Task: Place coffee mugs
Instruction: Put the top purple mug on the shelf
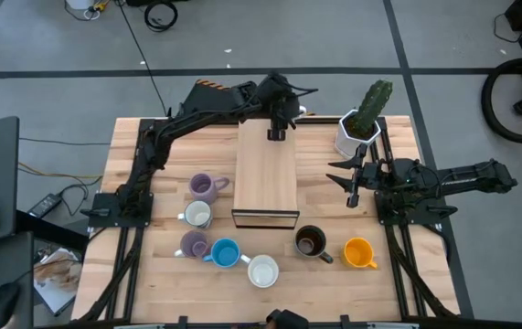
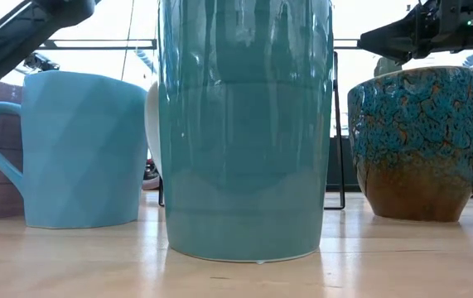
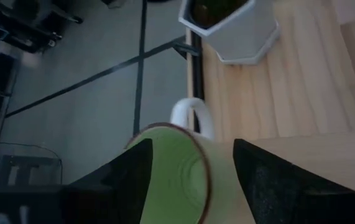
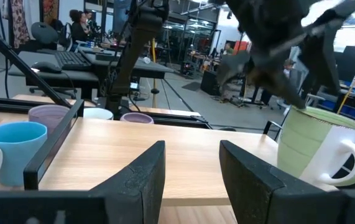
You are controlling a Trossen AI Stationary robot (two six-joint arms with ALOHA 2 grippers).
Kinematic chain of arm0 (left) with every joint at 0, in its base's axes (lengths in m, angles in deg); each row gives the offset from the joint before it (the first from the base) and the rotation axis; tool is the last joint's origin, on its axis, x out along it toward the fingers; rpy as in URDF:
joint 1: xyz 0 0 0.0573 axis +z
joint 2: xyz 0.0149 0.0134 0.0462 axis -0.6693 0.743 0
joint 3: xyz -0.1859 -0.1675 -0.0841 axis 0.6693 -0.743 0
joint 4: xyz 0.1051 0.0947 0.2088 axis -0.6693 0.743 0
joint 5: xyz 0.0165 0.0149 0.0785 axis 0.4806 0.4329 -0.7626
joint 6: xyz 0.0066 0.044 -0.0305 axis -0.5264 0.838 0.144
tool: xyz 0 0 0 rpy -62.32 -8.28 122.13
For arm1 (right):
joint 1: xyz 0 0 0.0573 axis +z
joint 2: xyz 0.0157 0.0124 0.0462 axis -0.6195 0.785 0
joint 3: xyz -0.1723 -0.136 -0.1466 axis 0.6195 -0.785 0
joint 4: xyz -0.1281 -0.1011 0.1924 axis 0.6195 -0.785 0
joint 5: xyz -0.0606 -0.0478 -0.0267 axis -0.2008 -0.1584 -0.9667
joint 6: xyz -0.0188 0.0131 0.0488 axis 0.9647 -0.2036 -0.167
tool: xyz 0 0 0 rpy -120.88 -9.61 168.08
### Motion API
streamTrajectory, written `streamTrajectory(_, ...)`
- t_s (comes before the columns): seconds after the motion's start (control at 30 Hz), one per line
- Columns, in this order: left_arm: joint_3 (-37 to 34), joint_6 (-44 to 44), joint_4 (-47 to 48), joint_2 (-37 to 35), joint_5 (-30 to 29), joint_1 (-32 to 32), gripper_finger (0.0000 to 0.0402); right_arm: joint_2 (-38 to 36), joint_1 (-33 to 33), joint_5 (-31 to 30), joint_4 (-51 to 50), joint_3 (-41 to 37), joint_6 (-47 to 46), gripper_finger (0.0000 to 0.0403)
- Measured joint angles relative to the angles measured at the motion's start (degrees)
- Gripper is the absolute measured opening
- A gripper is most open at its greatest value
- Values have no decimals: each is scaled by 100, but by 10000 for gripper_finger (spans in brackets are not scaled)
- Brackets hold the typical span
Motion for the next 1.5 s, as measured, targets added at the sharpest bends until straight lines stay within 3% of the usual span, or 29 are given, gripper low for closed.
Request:
streamTrajectory(0.37, -118, -1040, 991, -467, 481, -41, 223, -1, 0, 17, -23, 0, 0, 158)
streamTrajectory(0.47, -243, -1211, 1448, -464, 522, -123, 209, 0, 0, 17, -35, 0, -23, 158)
streamTrajectory(0.7, -905, -1415, 1439, -723, 532, -402, 166, 15, 1, 21, -35, -1, -66, 158)
streamTrajectory(0.87, -2178, -1767, 1075, -1436, 543, -568, 145, 15, 2, 22, -37, -2, -149, 158)
streamTrajectory(1.2, -5307, -2634, -592, -3448, 218, -1044, 141, 15, 0, 22, -31, 0, -148, 158)
streamTrajectory(1.5, -6842, -3368, -1104, -4372, 18, -1217, 141, 20, 0, 19, 68, -2, 93, 158)
